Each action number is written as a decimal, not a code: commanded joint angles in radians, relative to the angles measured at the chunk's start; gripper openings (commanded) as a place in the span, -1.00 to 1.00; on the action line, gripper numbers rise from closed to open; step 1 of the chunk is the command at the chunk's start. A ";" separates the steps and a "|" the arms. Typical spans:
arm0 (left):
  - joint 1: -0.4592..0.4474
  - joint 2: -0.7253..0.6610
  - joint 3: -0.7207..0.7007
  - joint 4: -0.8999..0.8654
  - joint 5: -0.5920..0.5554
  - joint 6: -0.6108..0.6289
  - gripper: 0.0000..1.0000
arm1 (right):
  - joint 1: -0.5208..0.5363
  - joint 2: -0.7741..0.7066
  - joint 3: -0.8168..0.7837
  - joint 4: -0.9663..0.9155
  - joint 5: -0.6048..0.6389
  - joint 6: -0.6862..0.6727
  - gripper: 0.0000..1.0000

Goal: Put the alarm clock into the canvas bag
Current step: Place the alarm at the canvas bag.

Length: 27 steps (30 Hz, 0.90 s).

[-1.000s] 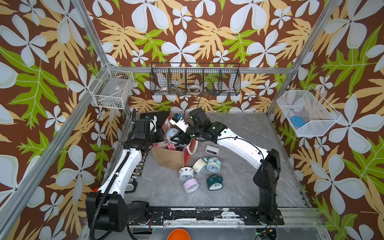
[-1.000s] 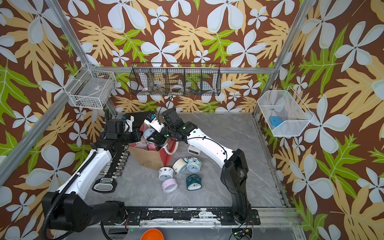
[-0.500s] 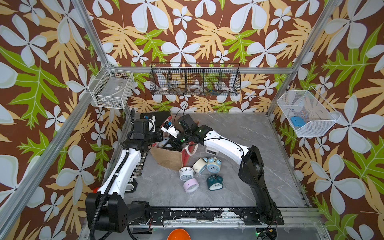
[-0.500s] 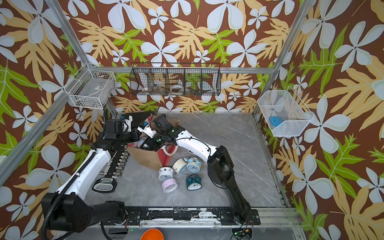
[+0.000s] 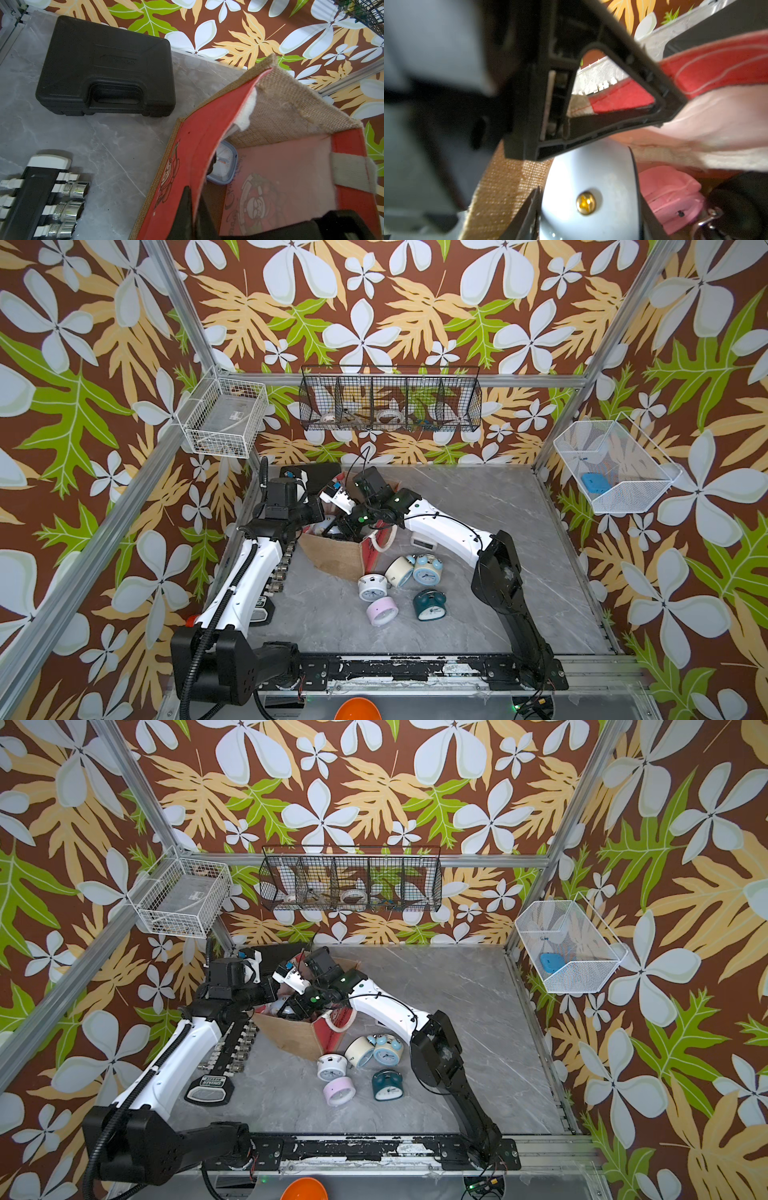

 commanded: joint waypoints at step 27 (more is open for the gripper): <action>-0.006 -0.003 -0.001 0.049 0.057 0.009 -1.00 | -0.028 0.071 0.190 -0.579 0.209 -0.246 -0.12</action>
